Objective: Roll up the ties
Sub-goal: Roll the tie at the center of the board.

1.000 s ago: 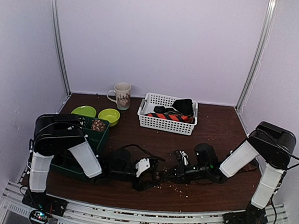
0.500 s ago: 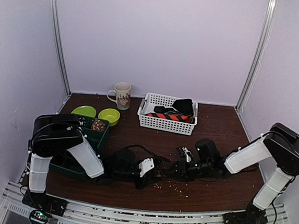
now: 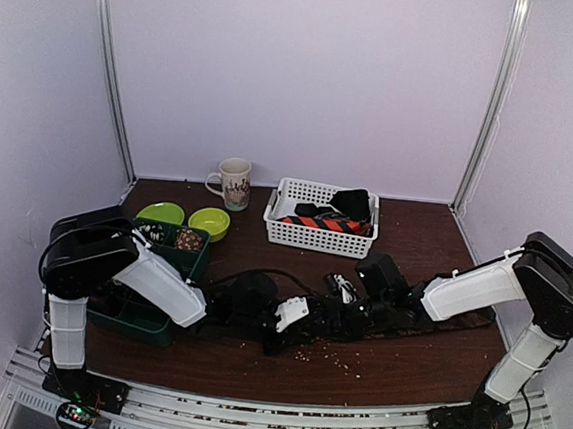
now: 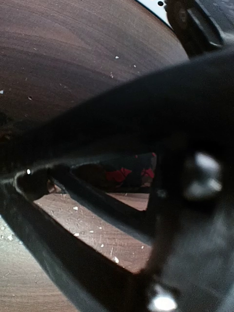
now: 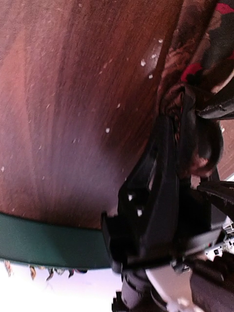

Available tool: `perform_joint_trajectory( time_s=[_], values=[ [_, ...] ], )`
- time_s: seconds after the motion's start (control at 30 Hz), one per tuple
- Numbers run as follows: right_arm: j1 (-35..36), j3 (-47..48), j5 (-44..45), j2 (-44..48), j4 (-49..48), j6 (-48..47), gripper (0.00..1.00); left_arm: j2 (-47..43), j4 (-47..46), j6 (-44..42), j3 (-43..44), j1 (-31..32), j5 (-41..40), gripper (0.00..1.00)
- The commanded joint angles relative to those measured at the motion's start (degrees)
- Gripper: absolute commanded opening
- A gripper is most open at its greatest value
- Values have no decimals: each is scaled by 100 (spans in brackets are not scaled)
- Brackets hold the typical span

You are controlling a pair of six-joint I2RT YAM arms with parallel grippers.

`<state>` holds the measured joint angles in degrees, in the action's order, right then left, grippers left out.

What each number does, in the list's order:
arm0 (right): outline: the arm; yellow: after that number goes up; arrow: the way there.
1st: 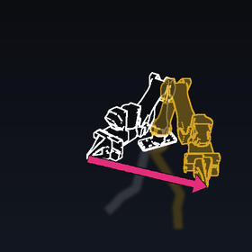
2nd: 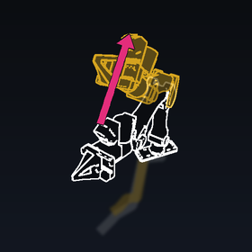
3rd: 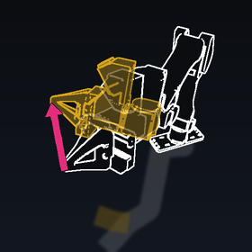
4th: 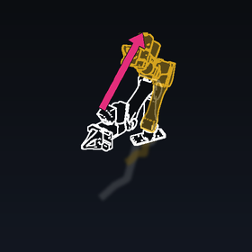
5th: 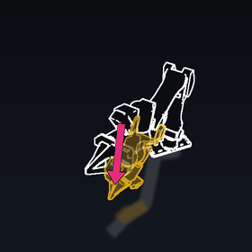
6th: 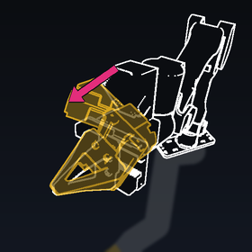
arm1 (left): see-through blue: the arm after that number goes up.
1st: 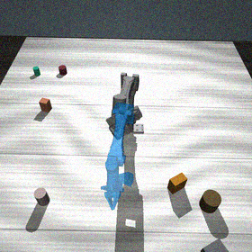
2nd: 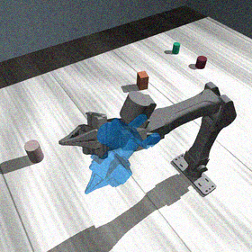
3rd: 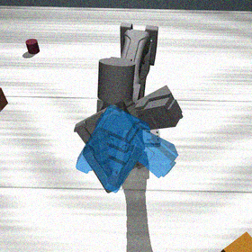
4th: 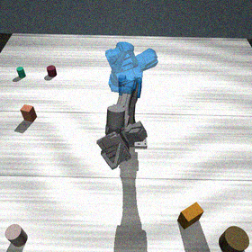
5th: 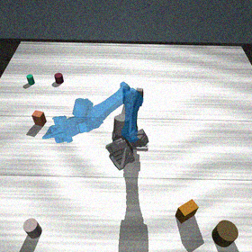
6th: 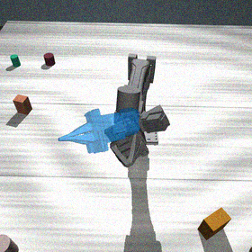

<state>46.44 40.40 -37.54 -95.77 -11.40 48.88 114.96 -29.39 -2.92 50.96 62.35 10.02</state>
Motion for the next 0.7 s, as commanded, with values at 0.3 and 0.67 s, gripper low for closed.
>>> perform_joint_trajectory(
  time_s=[0.3,0.67],
  values=[
    [36,104,242,-392,476,-330,0,37,863,-79,-63,-12,-230,32],
    [-468,-805,-643,-796,-1269,268,0,-112,-1404,78,-769,-12,-368,70]
  ],
)
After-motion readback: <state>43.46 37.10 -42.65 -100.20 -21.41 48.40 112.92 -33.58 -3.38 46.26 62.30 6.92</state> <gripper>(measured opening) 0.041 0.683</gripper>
